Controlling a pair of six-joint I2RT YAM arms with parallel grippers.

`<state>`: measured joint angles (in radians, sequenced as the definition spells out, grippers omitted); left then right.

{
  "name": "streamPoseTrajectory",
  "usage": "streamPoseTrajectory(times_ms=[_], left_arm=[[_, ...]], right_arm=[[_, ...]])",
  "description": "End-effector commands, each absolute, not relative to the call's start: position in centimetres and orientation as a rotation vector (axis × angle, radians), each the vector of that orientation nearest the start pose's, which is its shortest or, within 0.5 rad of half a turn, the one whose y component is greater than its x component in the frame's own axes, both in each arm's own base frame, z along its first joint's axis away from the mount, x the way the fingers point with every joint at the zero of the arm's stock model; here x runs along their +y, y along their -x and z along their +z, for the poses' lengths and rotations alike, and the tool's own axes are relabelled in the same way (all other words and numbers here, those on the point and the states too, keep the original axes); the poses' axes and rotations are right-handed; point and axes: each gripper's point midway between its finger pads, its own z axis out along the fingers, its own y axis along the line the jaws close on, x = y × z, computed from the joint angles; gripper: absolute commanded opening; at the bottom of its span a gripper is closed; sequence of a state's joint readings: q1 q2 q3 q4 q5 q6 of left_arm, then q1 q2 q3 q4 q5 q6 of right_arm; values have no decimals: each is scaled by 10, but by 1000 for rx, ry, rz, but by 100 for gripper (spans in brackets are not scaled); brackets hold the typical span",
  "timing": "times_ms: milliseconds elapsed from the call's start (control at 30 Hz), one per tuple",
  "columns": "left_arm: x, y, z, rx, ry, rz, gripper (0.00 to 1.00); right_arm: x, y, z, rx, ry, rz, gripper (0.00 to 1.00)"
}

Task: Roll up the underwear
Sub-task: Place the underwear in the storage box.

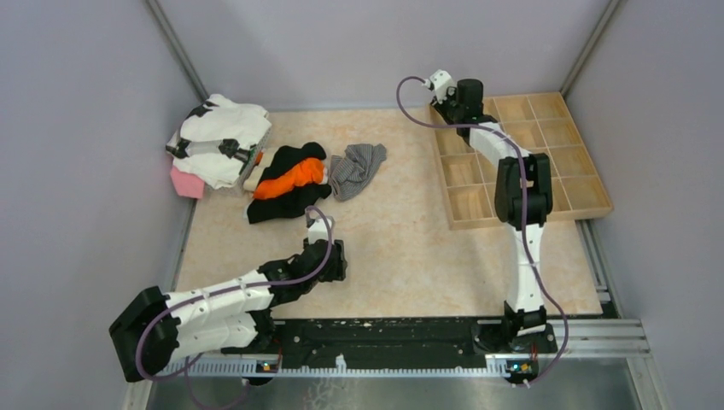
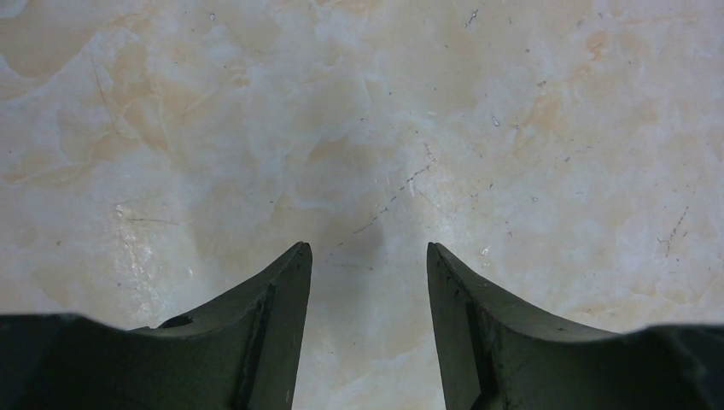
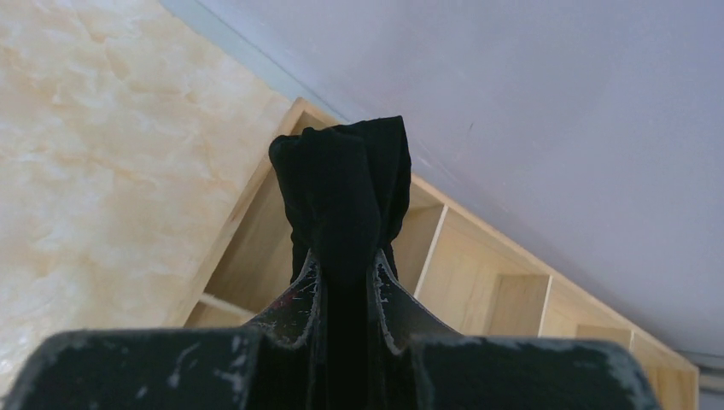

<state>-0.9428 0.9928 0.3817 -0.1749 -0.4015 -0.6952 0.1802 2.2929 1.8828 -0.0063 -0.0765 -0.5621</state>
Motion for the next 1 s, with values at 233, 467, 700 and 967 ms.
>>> streamPoseTrajectory(times_ms=[233,467,700,967], left_arm=[[-191,-205,51,2252,-81,-364,60],[-191,-207,46,2257,-91,-345,61],[-192,-208,41,2269,-110,-334,61],[-193,-209,33,2309,-133,-300,61]], right_arm=[[103,-699,170,1627,867,-354,0],[105,-700,137,1657,975,-344,0],[96,-700,103,1717,1035,-349,0],[81,-702,73,1775,1054,-403,0]])
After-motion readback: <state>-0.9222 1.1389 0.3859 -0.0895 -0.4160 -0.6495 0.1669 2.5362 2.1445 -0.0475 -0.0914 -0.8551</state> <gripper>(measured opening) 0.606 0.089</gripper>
